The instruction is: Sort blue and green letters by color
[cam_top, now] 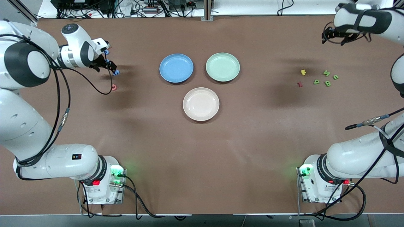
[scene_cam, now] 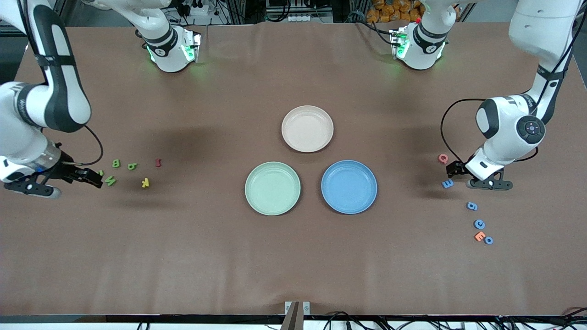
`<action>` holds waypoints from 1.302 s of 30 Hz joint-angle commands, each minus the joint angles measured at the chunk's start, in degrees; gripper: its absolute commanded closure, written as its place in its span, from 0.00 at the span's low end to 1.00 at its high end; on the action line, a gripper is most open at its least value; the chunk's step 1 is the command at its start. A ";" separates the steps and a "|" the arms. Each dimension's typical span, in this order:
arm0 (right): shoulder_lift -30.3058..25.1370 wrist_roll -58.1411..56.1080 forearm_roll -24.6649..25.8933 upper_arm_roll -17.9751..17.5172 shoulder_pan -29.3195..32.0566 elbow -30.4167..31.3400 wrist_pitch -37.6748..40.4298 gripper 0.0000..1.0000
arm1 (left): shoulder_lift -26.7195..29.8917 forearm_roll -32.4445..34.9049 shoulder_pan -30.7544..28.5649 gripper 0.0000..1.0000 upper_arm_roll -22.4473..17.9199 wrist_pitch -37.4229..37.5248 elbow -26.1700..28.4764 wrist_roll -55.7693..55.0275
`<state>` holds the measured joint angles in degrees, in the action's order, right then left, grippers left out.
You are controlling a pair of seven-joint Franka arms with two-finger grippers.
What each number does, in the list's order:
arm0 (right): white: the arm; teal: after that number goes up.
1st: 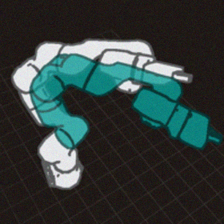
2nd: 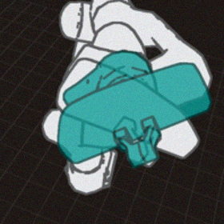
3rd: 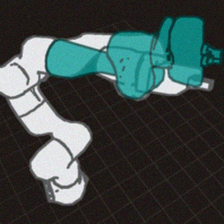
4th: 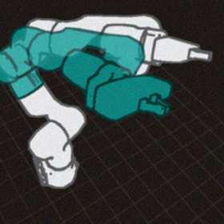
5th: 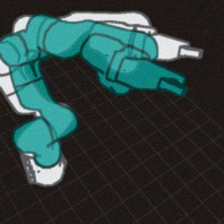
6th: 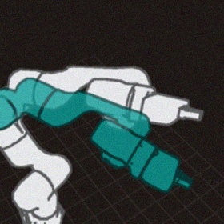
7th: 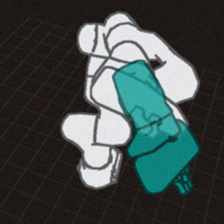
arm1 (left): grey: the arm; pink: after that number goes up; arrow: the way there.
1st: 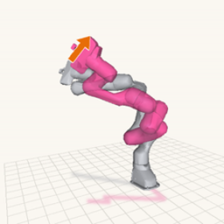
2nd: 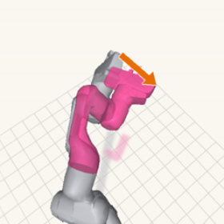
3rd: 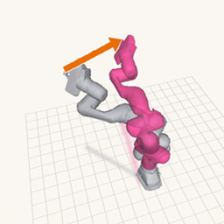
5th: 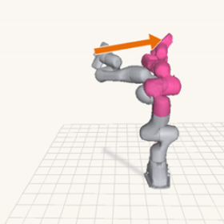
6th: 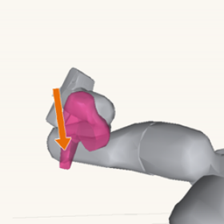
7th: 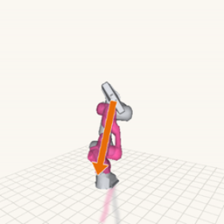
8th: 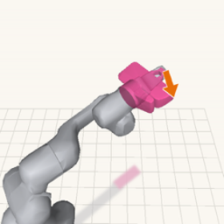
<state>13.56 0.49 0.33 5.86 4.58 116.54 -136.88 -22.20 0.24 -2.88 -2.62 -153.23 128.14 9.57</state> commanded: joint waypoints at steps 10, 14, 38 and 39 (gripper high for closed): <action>8.67 0.30 -1.04 -0.59 2.54 6.15 -17.89 0.00 | -3.90 1.08 1.82 0.00 0.33 -0.49 -2.63 -12.38; 10.35 0.30 -1.04 -0.50 2.80 7.99 -22.64 0.00 | -4.43 1.08 2.52 0.00 0.33 -0.58 -2.80 -13.87; 10.88 0.04 -0.95 -2.35 6.93 11.69 -24.40 0.00 | -6.80 1.26 3.67 0.43 0.60 -0.40 -5.35 -17.74; 10.88 -0.22 -0.95 -2.35 7.02 11.86 -24.32 0.00 | -6.80 1.26 3.67 0.52 0.60 -0.40 -5.35 -17.65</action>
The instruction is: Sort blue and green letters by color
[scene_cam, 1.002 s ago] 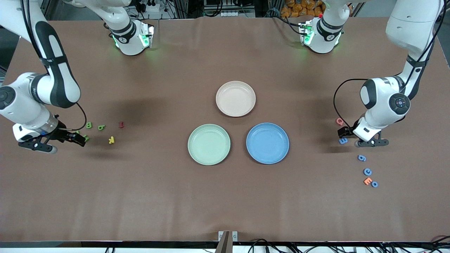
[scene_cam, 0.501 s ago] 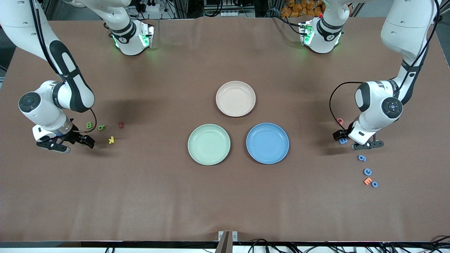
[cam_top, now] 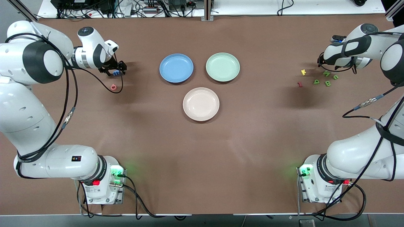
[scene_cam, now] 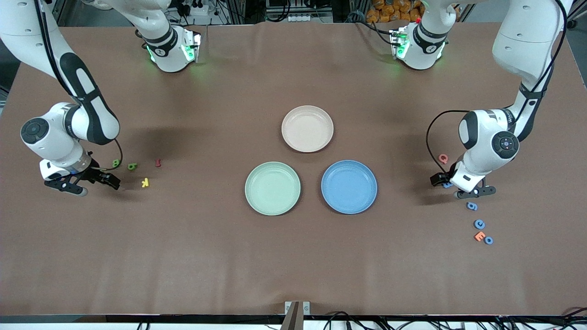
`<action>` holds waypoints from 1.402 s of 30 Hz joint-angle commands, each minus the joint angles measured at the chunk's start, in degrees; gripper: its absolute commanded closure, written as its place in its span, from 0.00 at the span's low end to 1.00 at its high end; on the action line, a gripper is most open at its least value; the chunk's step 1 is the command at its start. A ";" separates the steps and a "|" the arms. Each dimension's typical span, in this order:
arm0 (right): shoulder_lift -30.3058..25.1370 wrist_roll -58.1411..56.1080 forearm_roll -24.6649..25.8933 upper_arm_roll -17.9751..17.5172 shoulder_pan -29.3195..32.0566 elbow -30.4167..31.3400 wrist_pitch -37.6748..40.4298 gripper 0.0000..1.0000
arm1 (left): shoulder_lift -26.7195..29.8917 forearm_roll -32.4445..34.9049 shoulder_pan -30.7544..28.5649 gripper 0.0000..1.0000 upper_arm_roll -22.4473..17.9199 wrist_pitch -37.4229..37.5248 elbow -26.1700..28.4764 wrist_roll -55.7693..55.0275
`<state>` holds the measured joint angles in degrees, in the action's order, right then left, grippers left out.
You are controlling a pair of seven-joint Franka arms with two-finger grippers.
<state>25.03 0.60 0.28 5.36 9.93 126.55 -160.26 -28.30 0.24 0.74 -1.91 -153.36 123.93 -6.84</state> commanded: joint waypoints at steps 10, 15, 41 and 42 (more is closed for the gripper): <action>-0.51 -0.51 -0.90 -1.93 2.46 3.35 -0.49 0.00 | -0.61 1.26 0.05 0.87 -0.11 -0.01 -1.14 -1.69; -0.42 -0.51 -0.90 -1.93 2.73 3.87 -0.66 0.00 | -0.35 1.26 -0.04 0.88 -0.12 0.17 -1.14 -1.43; 0.81 -0.43 -0.90 -2.28 2.90 3.70 -2.07 0.25 | 4.14 0.82 12.52 0.89 6.30 15.37 -11.60 -29.18; 0.81 -0.43 -0.90 -2.28 2.90 3.70 -2.07 0.27 | 3.87 0.82 13.40 0.89 6.30 15.37 -12.13 -30.94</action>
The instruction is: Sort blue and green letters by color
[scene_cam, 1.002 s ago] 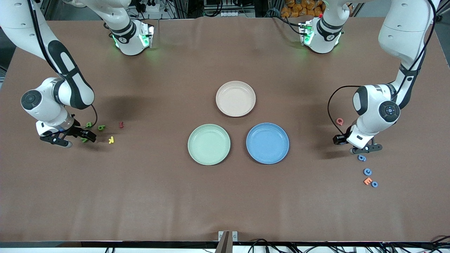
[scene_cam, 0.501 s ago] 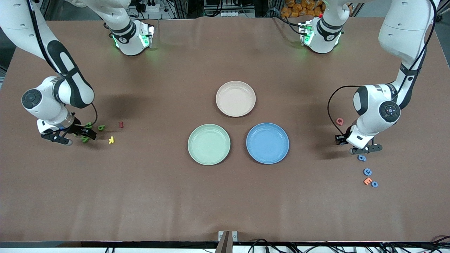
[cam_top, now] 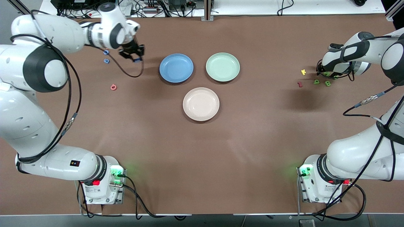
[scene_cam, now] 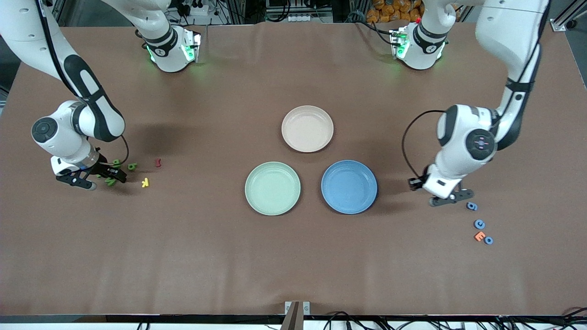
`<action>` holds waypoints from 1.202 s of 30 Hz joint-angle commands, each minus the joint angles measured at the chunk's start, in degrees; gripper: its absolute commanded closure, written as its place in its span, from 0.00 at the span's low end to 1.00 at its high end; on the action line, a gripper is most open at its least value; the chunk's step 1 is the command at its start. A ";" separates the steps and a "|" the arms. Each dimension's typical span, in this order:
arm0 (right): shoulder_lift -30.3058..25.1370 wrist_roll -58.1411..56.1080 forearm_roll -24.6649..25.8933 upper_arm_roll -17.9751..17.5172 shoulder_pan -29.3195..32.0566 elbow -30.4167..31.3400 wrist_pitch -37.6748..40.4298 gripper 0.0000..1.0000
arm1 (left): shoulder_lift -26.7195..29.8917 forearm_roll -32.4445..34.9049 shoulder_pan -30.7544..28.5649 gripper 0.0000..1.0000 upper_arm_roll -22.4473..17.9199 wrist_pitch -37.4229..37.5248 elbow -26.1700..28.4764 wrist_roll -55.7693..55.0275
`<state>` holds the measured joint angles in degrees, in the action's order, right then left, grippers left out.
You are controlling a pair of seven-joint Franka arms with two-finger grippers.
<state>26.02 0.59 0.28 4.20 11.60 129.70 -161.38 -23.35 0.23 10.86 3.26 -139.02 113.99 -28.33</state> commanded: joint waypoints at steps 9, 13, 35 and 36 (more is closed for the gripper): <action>-0.27 -0.42 -0.90 -1.21 1.49 0.21 -0.95 0.32 | -6.18 0.82 10.23 0.89 1.22 1.03 -7.47 -20.01; -0.27 -0.51 -0.90 -1.21 1.85 -0.06 -0.95 0.32 | -6.80 0.91 12.26 0.90 1.13 1.03 -8.26 -23.17; -0.18 -0.77 -0.37 -1.21 2.99 -0.58 -1.04 0.44 | -10.23 1.44 14.19 0.00 0.96 1.21 -10.81 -22.92; -0.18 -0.77 -0.37 -1.21 2.90 -0.58 -1.04 0.46 | -10.14 1.44 14.10 0.00 0.87 1.30 -10.72 -21.96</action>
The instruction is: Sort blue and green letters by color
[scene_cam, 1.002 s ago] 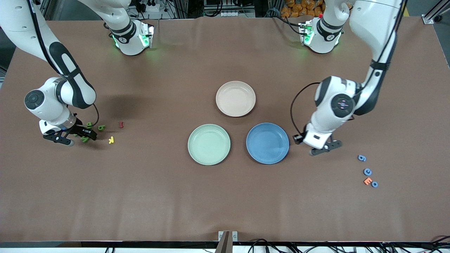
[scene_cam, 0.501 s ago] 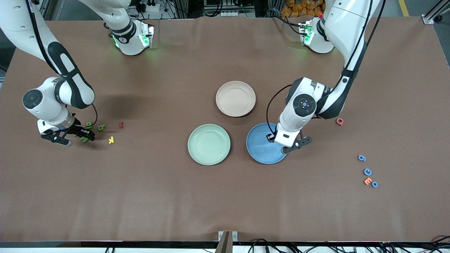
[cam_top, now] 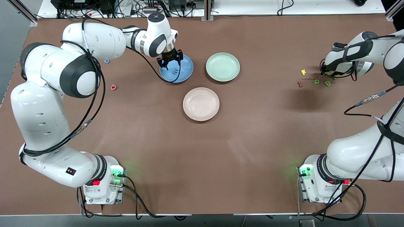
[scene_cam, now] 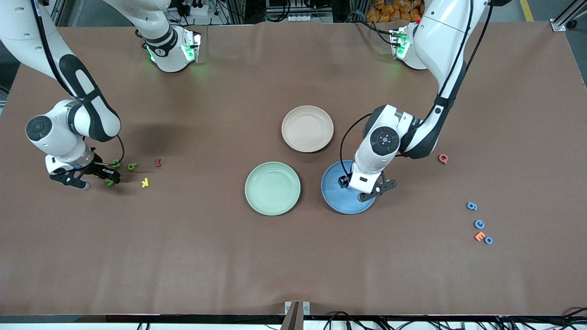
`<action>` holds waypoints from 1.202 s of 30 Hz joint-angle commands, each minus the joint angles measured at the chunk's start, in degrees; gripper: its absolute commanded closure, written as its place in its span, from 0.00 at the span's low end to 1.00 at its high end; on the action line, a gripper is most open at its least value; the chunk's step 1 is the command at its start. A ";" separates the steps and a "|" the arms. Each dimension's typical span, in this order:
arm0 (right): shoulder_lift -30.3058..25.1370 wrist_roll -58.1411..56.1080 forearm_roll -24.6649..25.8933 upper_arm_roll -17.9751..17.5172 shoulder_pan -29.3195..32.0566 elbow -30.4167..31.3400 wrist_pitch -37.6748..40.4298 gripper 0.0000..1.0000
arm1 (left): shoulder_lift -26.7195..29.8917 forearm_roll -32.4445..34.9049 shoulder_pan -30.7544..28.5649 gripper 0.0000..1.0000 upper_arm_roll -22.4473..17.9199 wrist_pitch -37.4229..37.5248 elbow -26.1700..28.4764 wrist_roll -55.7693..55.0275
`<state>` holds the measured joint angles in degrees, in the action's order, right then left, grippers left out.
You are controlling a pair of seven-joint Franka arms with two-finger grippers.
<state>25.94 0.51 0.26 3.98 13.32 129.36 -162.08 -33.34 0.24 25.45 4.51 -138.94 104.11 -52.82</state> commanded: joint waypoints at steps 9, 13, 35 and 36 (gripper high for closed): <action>-0.10 -0.69 -0.44 -1.34 1.27 -0.42 -0.34 0.55 | 0.65 1.43 -4.79 0.00 -0.47 3.86 -0.84 14.58; -0.10 -0.69 -0.44 -1.34 1.27 -0.68 -0.25 0.61 | 0.82 1.43 -5.76 0.00 -0.55 3.94 -0.41 17.83; -1.59 0.63 -0.88 -3.01 1.10 -0.77 0.36 0.91 | 5.39 2.13 -20.87 0.00 -0.55 7.99 2.85 50.52; -2.20 0.89 -0.88 -3.01 1.01 -0.68 0.54 0.92 | 5.57 2.31 -21.75 0.00 -0.55 7.99 3.02 52.01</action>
<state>25.89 0.64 0.26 2.30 13.35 128.59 -162.16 -30.31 0.44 6.67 3.43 -131.66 104.77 -6.68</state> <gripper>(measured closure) 0.670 0.000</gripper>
